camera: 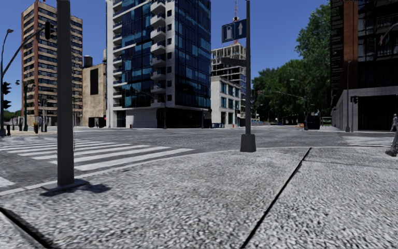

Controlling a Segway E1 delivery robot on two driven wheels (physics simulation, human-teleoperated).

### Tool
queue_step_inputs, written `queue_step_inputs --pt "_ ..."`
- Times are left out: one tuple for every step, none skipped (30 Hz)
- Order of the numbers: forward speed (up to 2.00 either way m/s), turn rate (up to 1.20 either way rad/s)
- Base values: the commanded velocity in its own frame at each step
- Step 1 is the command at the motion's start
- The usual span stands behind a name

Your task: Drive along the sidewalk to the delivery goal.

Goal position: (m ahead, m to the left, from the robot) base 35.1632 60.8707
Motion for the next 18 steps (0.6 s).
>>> queue_step_inputs --pt "1.46 0.46" --pt "1.46 0.46" --pt "1.46 0.46" --pt "1.46 0.46" --pt "1.46 0.46" --pt "1.46 0.46" --pt "1.46 0.46" --pt "1.48 0.46" --pt "1.49 0.46" --pt "1.50 0.45" --pt "1.50 0.45" --pt "1.50 0.45" --pt "1.52 0.45" --pt "1.53 0.45" --pt "1.55 0.44" --pt "1.56 0.43" --pt "1.56 0.42" --pt "1.56 0.39"
